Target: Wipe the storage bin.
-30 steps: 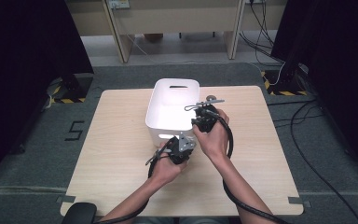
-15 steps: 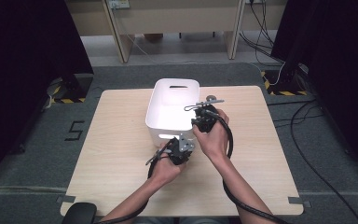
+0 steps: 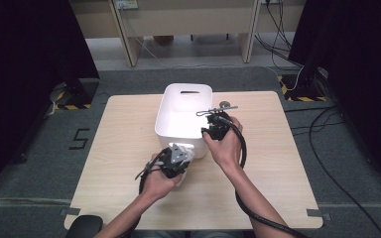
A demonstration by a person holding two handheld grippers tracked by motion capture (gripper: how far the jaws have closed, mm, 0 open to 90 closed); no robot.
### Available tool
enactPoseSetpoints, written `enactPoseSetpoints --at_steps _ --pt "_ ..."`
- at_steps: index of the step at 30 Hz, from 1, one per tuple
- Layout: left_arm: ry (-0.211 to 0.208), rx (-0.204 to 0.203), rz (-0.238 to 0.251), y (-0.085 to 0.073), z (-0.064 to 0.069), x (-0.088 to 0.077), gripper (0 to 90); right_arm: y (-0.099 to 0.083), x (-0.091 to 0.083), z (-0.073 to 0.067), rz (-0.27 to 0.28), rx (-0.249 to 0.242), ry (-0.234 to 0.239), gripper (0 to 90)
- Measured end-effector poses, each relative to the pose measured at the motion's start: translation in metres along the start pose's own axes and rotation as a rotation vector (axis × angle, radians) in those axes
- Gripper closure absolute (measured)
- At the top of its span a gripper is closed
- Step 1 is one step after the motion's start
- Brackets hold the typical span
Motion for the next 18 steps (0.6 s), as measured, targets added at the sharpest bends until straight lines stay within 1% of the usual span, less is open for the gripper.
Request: enactPoseSetpoints --at_steps 4,5,10,11,12,13,17,18 --pt "0.036 -0.026 -0.002 -0.014 -0.022 -0.019 78.9 0.001 0.000 0.000 0.000 0.011 -0.001 69.2" --pt "0.045 -0.041 0.001 -0.017 -0.028 -0.023 78.9 0.001 0.000 0.000 -0.002 0.009 -0.003 69.5" --pt "0.107 -0.081 -0.011 -0.040 -0.056 -0.043 78.8 0.002 -0.001 0.001 -0.007 -0.003 -0.012 71.5" --pt "0.115 -0.094 -0.011 -0.044 -0.061 -0.046 78.8 0.003 0.000 0.001 -0.007 0.000 -0.014 71.7" --pt "0.115 -0.094 -0.011 -0.044 -0.061 -0.046 78.8 0.003 0.000 0.001 -0.007 0.000 -0.014 71.7" --pt "0.136 -0.111 -0.013 -0.051 -0.071 -0.052 78.8 0.003 0.000 0.001 -0.008 -0.002 -0.016 72.0" --pt "0.178 -0.156 -0.015 -0.060 -0.091 -0.061 78.8 0.003 0.000 0.001 -0.009 -0.004 -0.016 73.7" --pt "0.187 -0.161 -0.017 -0.061 -0.095 -0.062 78.8 0.004 0.001 0.001 -0.011 -0.005 -0.017 74.3"
Point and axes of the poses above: each handheld gripper's, and its own axes: x roughly forward along the jaws, y roughly out of its top, z roughly to its right, the point moved 10 cm from there along x, roughly forward along the jaws, and after that the axes turned 7 degrees about y, right-handed, at the moved point
